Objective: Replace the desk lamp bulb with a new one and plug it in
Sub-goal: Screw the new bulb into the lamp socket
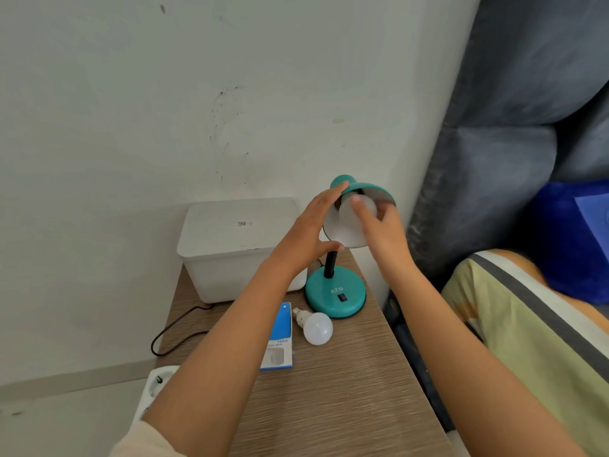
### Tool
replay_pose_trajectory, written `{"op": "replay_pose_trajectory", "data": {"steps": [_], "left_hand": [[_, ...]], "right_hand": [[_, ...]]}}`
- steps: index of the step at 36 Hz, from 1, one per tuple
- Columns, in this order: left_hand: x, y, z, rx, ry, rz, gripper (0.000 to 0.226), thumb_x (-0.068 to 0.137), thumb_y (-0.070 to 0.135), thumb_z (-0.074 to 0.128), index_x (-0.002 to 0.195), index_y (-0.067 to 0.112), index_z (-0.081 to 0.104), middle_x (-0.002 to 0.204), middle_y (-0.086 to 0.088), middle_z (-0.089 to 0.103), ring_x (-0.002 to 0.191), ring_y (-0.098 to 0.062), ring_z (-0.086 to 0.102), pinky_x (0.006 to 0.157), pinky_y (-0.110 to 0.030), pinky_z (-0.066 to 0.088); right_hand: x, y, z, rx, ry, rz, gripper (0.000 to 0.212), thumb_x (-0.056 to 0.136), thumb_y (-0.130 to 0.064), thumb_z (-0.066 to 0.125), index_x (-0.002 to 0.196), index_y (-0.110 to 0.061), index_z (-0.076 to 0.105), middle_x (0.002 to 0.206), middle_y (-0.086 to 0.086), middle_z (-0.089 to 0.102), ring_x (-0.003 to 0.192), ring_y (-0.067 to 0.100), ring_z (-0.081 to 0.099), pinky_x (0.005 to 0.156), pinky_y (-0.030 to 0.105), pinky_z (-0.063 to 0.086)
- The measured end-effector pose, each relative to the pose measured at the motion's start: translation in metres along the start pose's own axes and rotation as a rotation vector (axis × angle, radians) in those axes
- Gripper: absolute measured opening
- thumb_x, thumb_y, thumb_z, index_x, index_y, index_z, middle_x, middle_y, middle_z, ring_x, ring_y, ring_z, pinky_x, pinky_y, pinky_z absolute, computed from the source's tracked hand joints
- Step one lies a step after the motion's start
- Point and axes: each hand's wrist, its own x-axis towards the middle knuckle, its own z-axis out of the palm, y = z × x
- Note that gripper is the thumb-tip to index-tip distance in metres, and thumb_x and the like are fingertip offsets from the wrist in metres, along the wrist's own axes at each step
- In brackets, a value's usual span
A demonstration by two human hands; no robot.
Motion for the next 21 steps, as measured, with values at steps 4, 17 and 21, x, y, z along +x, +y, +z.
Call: {"op": "replay_pose_trajectory", "data": {"steps": [4,17,21], "left_hand": [[0.0008,0.0021,0.0005,0.003,0.000,0.001,0.102,0.069,0.002,0.079,0.147,0.031,0.021,0.146,0.006,0.033,0.125,0.003,0.032,0.108,-0.024,0.033],[0.0033,-0.0002,0.0050,0.029,0.000,0.017,0.102,0.068,0.003,0.080,0.147,0.030,0.021,0.147,0.005,0.032,0.125,0.007,0.028,0.105,-0.010,0.026],[0.0031,-0.0011,0.0043,0.028,0.006,0.021,0.102,0.069,0.003,0.079,0.147,0.029,0.021,0.143,0.009,0.033,0.124,0.008,0.028,0.102,-0.005,0.026]], "right_hand": [[0.0025,0.0025,-0.0013,0.049,-0.043,0.053,0.048,0.087,-0.045,0.056,0.120,-0.011,0.050,0.112,0.004,0.060,0.104,0.018,0.062,0.095,0.037,0.051],[-0.0021,0.0060,-0.0037,-0.150,0.047,-0.112,0.058,0.084,-0.044,0.061,0.129,-0.011,0.044,0.122,0.002,0.055,0.110,0.015,0.054,0.095,0.033,0.047],[0.0036,0.0066,-0.0052,-0.080,-0.026,0.016,0.059,0.085,-0.051,0.055,0.124,-0.007,0.049,0.107,0.005,0.062,0.098,0.017,0.062,0.090,0.036,0.052]]}}
